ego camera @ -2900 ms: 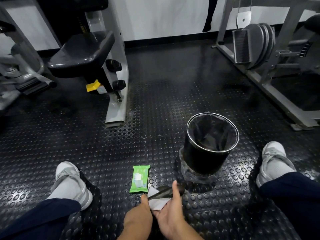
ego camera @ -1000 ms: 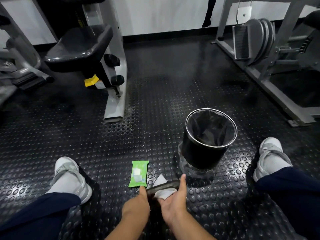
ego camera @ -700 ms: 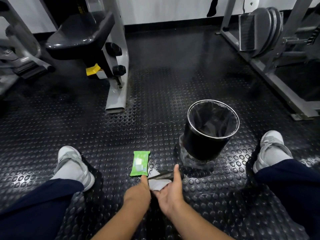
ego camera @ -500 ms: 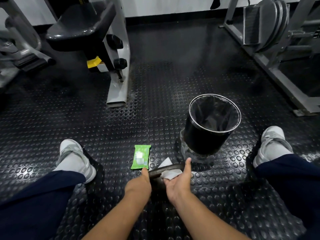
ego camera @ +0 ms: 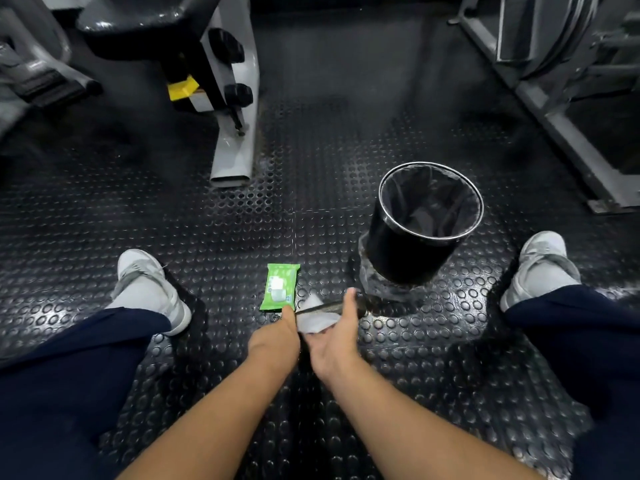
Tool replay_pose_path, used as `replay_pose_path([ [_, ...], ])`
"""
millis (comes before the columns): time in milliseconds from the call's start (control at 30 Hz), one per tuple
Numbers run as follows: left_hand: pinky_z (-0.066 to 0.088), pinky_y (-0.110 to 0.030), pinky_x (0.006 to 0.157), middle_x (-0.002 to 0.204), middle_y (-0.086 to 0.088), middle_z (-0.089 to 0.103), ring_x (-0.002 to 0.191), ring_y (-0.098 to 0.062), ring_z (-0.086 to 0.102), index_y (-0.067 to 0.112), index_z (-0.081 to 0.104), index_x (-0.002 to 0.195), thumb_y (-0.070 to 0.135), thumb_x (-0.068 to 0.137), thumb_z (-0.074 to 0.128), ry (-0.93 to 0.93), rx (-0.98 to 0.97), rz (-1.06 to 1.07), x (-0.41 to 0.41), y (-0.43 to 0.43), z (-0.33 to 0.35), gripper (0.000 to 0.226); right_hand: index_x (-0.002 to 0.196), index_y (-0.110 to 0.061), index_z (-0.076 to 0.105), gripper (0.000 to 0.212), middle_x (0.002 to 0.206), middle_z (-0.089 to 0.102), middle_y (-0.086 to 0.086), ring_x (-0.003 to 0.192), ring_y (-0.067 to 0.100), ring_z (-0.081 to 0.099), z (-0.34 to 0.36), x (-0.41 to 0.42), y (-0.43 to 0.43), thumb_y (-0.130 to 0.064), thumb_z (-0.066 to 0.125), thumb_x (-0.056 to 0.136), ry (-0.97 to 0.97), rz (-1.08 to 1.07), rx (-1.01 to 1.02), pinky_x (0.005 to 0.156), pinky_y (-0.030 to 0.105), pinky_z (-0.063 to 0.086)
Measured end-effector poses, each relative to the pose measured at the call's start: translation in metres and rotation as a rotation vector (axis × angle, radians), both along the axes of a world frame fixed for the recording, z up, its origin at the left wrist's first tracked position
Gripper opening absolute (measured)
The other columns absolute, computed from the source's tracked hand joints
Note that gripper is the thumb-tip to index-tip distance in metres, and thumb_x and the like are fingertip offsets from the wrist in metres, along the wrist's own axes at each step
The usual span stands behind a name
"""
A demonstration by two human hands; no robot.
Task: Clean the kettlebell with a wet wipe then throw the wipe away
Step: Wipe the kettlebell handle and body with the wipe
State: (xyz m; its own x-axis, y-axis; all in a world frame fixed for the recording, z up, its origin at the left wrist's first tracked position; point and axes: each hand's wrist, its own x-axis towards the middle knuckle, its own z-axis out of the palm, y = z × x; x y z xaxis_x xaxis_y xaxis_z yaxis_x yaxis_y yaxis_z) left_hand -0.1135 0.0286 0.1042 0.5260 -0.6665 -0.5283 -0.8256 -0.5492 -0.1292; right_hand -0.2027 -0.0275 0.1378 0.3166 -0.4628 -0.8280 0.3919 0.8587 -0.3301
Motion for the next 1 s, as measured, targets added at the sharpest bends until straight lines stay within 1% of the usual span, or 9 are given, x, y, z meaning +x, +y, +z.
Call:
replay_pose_path([
  [100,0.056,-0.038,0.078,0.115,-0.008,0.072,0.1,-0.027,0.073,0.006,0.018,0.152,-0.001,0.096,0.048,-0.022,0.008,-0.034,0.001,0.001,-0.002,0.063,0.132,-0.005,0.058,0.085,0.109,0.079,0.02,0.107,0.034,0.076,-0.011,-0.003,0.006,-0.077,0.057,0.088,-0.036,0.109,-0.039,0.105,0.049,0.055],
  [200,0.059,-0.039,0.078,0.116,-0.009,0.071,0.098,-0.026,0.073,0.002,0.013,0.155,-0.003,0.096,0.048,-0.058,0.025,-0.069,0.001,0.003,-0.003,0.068,0.15,-0.007,0.049,0.1,0.128,0.07,0.021,0.12,0.037,0.068,-0.026,-0.014,-0.018,-0.081,0.061,0.083,-0.068,-0.012,-0.066,0.114,0.057,0.046],
  [300,0.056,-0.037,0.073,0.113,-0.007,0.072,0.095,-0.025,0.073,0.004,0.014,0.154,-0.003,0.097,0.047,-0.064,0.033,-0.059,-0.001,0.002,-0.004,0.066,0.152,-0.008,0.045,0.093,0.141,0.06,0.02,0.134,0.038,0.057,-0.022,-0.015,-0.028,-0.076,0.058,0.089,-0.044,-0.114,-0.01,0.121,0.056,0.038],
  [500,0.054,-0.037,0.071,0.114,-0.008,0.072,0.097,-0.026,0.074,0.002,0.013,0.154,0.0,0.098,0.05,-0.043,0.059,-0.087,-0.001,0.001,-0.001,0.067,0.137,-0.006,0.057,0.065,0.119,0.076,0.021,0.112,0.032,0.074,-0.022,-0.006,0.005,-0.057,0.062,0.097,-0.1,0.201,-0.032,0.111,0.048,0.051],
  [667,0.054,-0.042,0.066,0.092,-0.002,0.067,0.079,-0.025,0.068,0.017,0.033,0.129,0.006,0.095,0.052,0.265,-0.165,0.041,0.017,0.009,-0.003,0.041,0.131,0.007,0.057,0.027,0.125,0.07,0.026,0.109,0.037,0.073,-0.033,-0.028,-0.004,-0.001,0.052,0.106,0.09,0.45,-0.147,0.096,0.049,0.06],
  [767,0.06,-0.042,0.067,0.093,-0.005,0.071,0.075,-0.024,0.069,0.03,0.04,0.125,0.018,0.097,0.059,0.397,-0.249,0.109,0.037,0.02,-0.002,0.036,0.127,0.005,0.06,0.024,0.117,0.071,0.022,0.094,0.034,0.073,-0.032,-0.04,-0.012,0.002,0.052,0.104,0.209,0.562,-0.215,0.071,0.043,0.065],
  [867,0.061,-0.04,0.07,0.104,-0.003,0.073,0.078,-0.025,0.073,0.031,0.055,0.128,0.027,0.103,0.062,0.575,-0.389,0.291,0.053,0.031,0.0,0.026,0.113,-0.006,0.063,0.02,0.117,0.07,0.018,0.101,0.032,0.072,-0.017,-0.044,-0.024,0.004,0.049,0.103,0.215,0.693,-0.342,0.077,0.042,0.065],
  [933,0.061,-0.046,0.079,0.108,-0.004,0.075,0.086,-0.029,0.073,0.025,0.065,0.118,0.037,0.101,0.063,0.678,-0.536,0.483,0.062,0.029,0.003,0.021,0.117,-0.008,0.064,0.026,0.119,0.072,0.017,0.097,0.028,0.071,0.002,-0.036,-0.033,0.004,0.048,0.102,0.175,0.773,-0.432,0.067,0.033,0.063],
  [1000,0.056,-0.045,0.082,0.112,-0.01,0.074,0.086,-0.028,0.068,0.016,0.071,0.115,0.056,0.099,0.059,0.956,-0.648,0.707,0.064,0.023,0.013,0.045,0.117,-0.011,0.069,0.03,0.113,0.077,0.014,0.093,0.025,0.071,0.012,-0.022,-0.04,0.004,0.05,0.099,0.15,0.864,-0.541,0.067,0.032,0.06],
])
